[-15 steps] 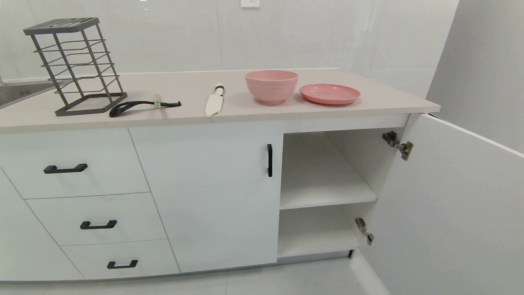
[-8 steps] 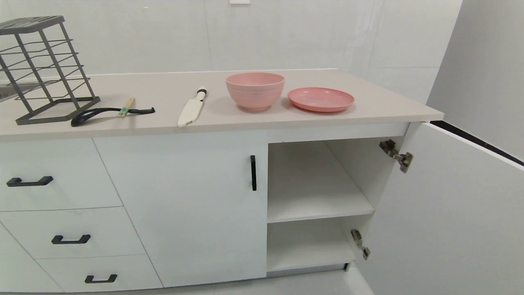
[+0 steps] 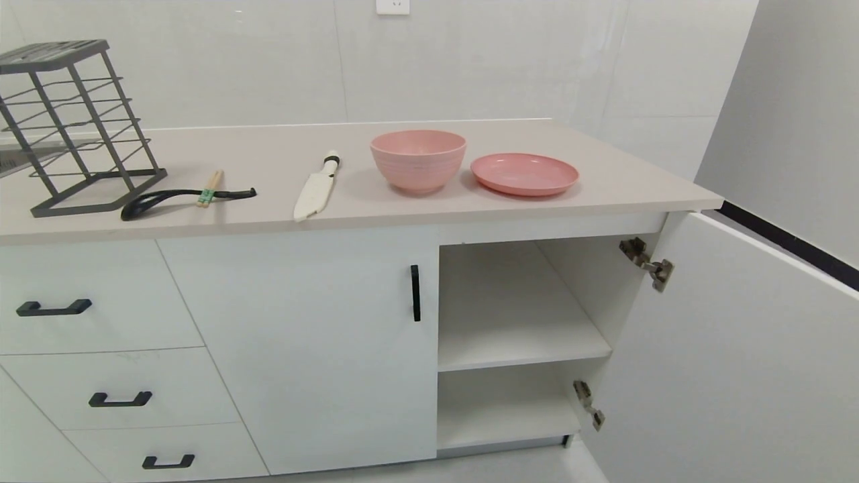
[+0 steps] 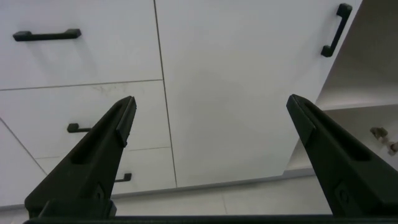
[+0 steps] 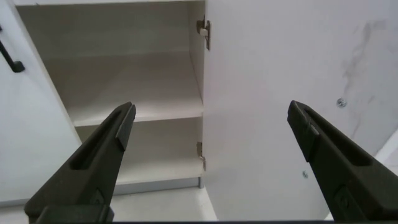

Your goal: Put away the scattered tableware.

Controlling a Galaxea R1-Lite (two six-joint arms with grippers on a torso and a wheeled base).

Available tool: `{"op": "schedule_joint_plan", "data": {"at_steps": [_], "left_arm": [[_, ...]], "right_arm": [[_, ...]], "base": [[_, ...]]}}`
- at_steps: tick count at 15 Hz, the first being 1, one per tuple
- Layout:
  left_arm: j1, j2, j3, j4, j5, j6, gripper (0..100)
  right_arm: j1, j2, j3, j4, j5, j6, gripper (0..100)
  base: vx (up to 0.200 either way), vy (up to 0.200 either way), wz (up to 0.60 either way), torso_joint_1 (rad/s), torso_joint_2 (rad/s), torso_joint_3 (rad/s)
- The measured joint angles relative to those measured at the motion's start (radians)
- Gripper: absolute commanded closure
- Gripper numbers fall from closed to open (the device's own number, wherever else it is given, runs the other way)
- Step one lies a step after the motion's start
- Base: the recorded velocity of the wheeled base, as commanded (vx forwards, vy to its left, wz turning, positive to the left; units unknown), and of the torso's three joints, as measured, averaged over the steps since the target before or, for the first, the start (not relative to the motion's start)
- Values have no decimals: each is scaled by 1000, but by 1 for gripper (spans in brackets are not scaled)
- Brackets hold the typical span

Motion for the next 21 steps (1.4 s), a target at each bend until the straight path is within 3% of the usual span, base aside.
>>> {"op": "schedule_joint_plan", "data": {"at_steps": [4, 6, 9, 21], "left_arm": [[1, 0, 0, -1, 1, -6, 0], [1, 0, 0, -2, 1, -5, 0], [1, 0, 0, -1, 1, -4, 0], [1, 0, 0, 0, 5, -7, 0]], "right_arm": [[0, 0, 0, -1, 0, 0, 0], [0, 0, 0, -2, 0, 1, 0], [0, 0, 0, -1, 0, 2, 0], [0, 0, 0, -1, 0, 1, 0]], "base": [[0, 0, 0, 96, -439, -340], [200, 0, 0, 100, -364, -269], [200, 0, 0, 33, -98, -77], [0, 0, 0, 20, -63, -41]]}}
